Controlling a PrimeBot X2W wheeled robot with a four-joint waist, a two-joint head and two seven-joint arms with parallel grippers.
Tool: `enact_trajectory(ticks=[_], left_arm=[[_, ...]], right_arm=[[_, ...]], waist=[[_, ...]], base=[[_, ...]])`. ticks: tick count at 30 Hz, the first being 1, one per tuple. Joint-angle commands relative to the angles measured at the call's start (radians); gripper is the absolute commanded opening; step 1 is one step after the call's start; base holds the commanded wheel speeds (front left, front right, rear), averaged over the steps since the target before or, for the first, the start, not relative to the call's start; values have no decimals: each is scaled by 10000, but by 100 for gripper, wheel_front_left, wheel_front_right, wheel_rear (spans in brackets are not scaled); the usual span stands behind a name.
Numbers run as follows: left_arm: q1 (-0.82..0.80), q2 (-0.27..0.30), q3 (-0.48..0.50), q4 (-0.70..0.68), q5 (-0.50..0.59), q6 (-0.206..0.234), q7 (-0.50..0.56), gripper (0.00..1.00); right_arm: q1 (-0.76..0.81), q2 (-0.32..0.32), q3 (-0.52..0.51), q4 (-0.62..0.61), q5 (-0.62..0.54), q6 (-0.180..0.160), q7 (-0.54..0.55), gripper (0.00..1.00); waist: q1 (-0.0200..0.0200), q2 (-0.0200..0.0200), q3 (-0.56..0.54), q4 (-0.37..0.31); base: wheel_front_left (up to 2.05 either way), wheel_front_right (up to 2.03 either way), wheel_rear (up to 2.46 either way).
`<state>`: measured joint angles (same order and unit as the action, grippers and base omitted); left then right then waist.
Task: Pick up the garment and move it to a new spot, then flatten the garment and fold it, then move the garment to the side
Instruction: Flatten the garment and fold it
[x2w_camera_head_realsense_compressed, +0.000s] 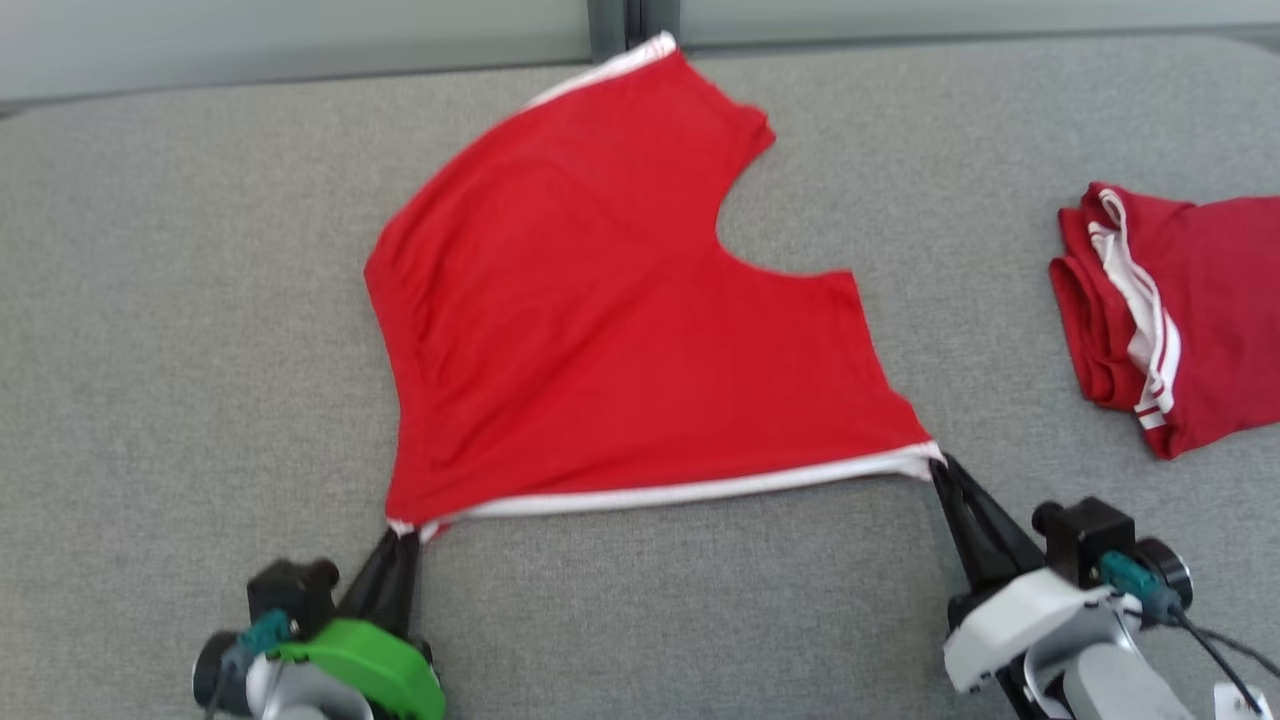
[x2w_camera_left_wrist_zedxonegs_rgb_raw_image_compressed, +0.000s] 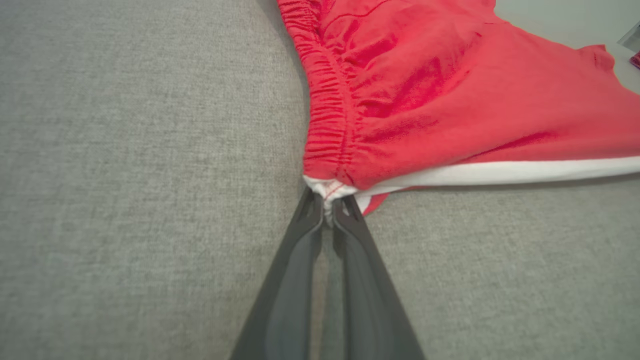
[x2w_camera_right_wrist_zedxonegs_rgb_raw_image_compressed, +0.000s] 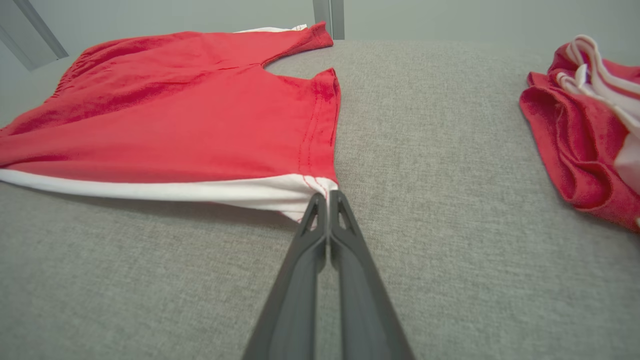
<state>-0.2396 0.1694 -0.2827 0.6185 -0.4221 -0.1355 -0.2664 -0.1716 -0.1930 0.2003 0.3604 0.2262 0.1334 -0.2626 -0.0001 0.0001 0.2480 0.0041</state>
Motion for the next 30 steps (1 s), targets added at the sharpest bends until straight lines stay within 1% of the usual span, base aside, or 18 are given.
enact_trajectory(ticks=[1, 4, 12, 16, 21, 25, 30], left_arm=[[763, 101, 199, 59, 278, 87, 50, 0], [1403, -13, 507, -135, 429, 89, 45, 0], [3008, -94, 1378, -556, 815, 120, 33, 0], [3470, -173, 1604, -779, 934, 121, 33, 0], [3737, -308, 1707, -1161, 1110, 119, 31, 0], [3700, -440, 1577, -1676, 1152, 119, 31, 0], [2976, -596, 1310, -2060, 1046, 96, 31, 0]], right_arm=[[483, -111, -113, -81, 62, -52, -22, 0], [1131, -69, -144, -243, 149, -52, -24, 0], [2595, -305, -368, -578, 214, -111, -26, 0], [3148, -390, -369, -857, 272, -113, -32, 0], [3541, -437, -429, -1128, 348, -113, -32, 0], [3258, -319, -408, -1284, 357, -110, -32, 0], [2083, -381, -239, -906, 75, -98, -31, 0]], waist=[[1, -1, -1032, -142], [1, -1, -1501, -150], [1, -1, -2628, -319], [1, -1, -2913, -361], [1, -1, -3007, -297], [1, -1, -2805, -178], [1, -1, -2251, 99]], base=[[0, 0, 0], [0, 0, 0], [0, 0, 0], [0, 0, 0], [0, 0, 0], [0, 0, 0], [0, 0, 0]])
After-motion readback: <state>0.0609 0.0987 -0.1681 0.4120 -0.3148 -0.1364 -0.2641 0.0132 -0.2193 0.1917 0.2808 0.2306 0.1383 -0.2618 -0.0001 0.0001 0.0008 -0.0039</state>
